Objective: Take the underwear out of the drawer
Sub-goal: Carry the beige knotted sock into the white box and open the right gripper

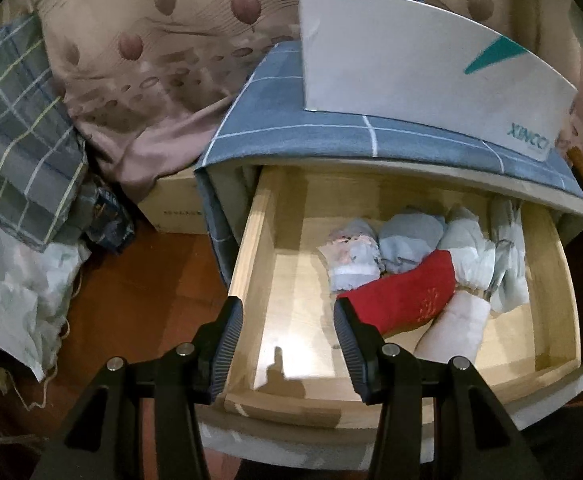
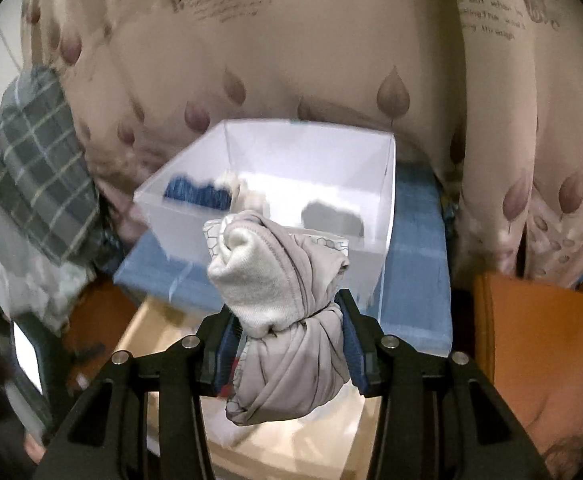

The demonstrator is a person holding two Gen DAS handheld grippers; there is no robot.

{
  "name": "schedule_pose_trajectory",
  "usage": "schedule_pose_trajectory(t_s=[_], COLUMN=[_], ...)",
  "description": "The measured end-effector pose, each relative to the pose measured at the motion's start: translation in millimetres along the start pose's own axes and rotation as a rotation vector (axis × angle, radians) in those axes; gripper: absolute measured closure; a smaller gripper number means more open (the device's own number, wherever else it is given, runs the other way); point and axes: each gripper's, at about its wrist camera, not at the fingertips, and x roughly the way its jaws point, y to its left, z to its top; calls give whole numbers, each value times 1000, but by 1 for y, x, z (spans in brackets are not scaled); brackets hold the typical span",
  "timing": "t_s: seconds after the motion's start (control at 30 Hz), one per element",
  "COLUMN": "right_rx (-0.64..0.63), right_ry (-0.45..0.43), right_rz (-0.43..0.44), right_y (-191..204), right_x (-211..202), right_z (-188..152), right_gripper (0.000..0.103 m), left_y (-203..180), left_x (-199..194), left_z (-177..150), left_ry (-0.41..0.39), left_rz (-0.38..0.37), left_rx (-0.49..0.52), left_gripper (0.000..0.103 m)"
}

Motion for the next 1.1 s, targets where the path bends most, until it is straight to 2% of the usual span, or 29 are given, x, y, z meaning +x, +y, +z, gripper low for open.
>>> schedule_pose_trajectory(t_s=[0.1, 0.27, 0.47, 0.57, 0.73, 1.0, 1.1], right_rx=[45, 89, 114, 104, 100, 78, 85], right_ry=[22, 108, 225, 275, 341, 374, 386], right_rz=[13, 7, -32, -76, -103, -120, -126], right_y=[-8, -17, -17, -16, -16, -11, -12], right_x=[12, 50, 108, 136, 170, 193, 199], right_z=[34, 80, 110, 113, 108, 109, 108], right_gripper=[61, 60, 60, 61, 61, 62, 58], left_y=[8, 16, 18, 18, 20, 21, 22], left_x=[2, 3, 4, 4, 5, 6, 6], left_z=[0, 0, 2, 2, 3, 3, 4], left_ry=[7, 6, 5, 4, 6, 7, 6], left_rz=[-22, -43, -46, -53, -62, -67, -73], left_rx=[-44, -87, -100, -100, -107, -116, -123], left_gripper=[55, 55, 55, 55, 55, 55, 55])
